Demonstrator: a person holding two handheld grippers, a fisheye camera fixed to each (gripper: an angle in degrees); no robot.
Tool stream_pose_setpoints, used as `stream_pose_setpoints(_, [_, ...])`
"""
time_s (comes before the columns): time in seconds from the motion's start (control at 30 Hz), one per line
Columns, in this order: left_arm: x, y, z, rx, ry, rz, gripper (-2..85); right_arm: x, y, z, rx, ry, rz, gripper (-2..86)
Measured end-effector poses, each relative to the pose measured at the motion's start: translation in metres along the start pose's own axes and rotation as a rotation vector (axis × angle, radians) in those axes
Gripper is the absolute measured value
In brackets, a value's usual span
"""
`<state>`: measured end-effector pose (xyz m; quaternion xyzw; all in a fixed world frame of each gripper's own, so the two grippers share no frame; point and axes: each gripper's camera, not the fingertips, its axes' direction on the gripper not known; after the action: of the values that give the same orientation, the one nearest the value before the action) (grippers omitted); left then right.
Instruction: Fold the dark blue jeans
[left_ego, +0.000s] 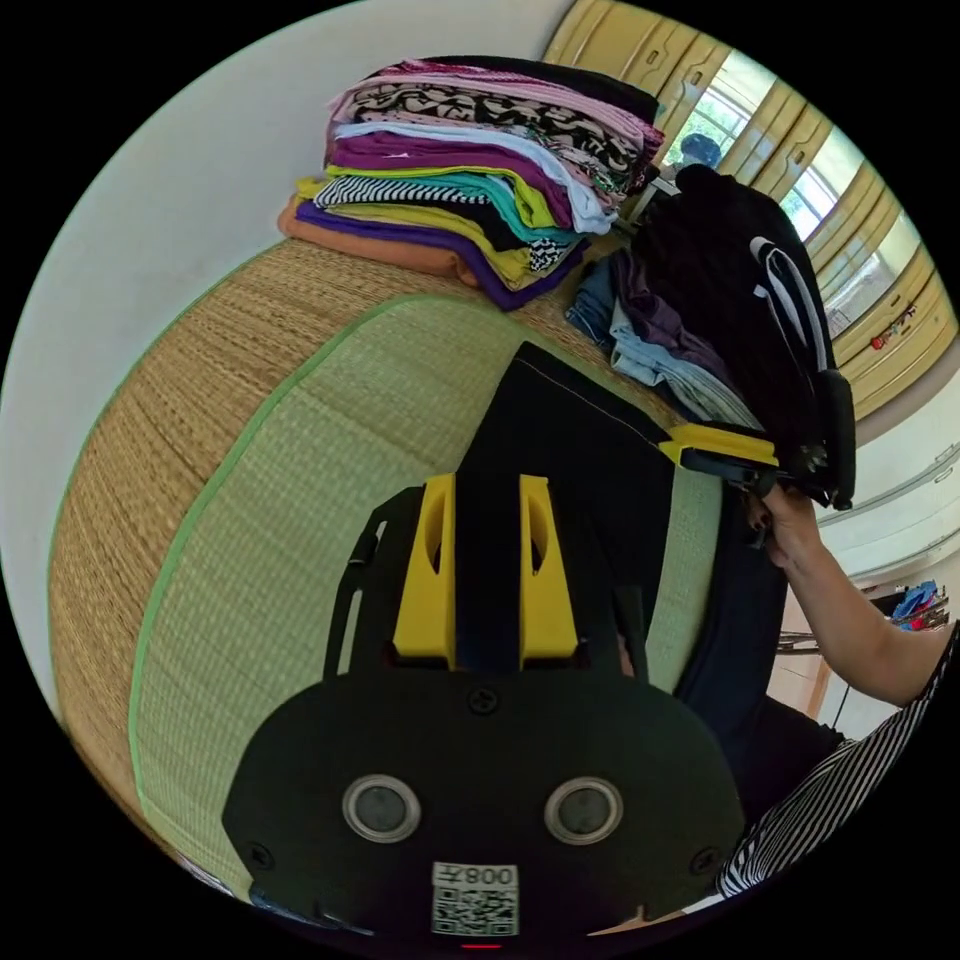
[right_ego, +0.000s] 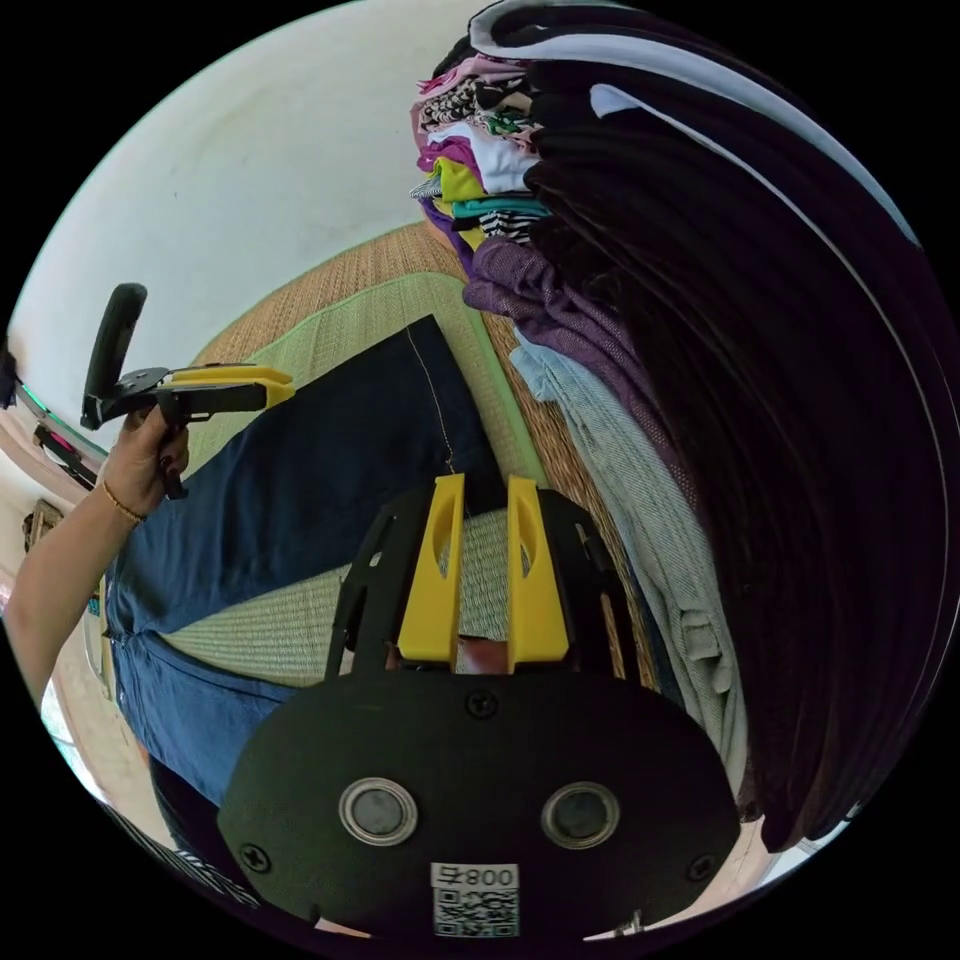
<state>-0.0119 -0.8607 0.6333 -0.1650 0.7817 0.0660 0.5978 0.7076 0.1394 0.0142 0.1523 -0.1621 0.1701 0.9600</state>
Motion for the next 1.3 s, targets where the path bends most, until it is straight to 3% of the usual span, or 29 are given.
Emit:
stream_pose_setpoints(0.07, [0.006,-0.017,0.017,-0.071,-0.051,-0.014,7.3,0.005,0.006,-0.003,0.004,0.000,-0.005,6.9])
stream_pose_setpoints(0.27, [0.029,-0.046,0.026,-0.032,-0.081,0.049,2.8,0.026,0.026,-0.018,-0.001,-0.051,-0.006,3.9])
stream_pose_setpoints(0.6, [0.054,-0.062,-0.013,0.216,0.068,0.077,2.1,0.044,0.081,-0.141,0.255,-0.147,-0.086,1.7])
stream_pose_setpoints(0.83, [0.057,-0.080,0.051,0.026,-0.013,0.002,3.8,0.075,0.098,-0.105,0.105,-0.073,0.041,1.1])
stream_pose_setpoints(1.0, [0.084,-0.055,0.064,0.062,0.316,0.074,7.5,0.090,0.146,-0.123,0.052,0.012,0.034,5.0])
stream_pose_setpoints(1.17, [0.125,-0.027,0.098,-0.091,0.330,0.179,9.0,0.097,0.194,-0.123,-0.084,0.042,0.048,7.1])
stream_pose_setpoints(1.3, [0.136,-0.012,0.103,-0.073,0.274,0.173,7.1,0.098,0.221,-0.113,-0.153,0.105,0.085,7.5])
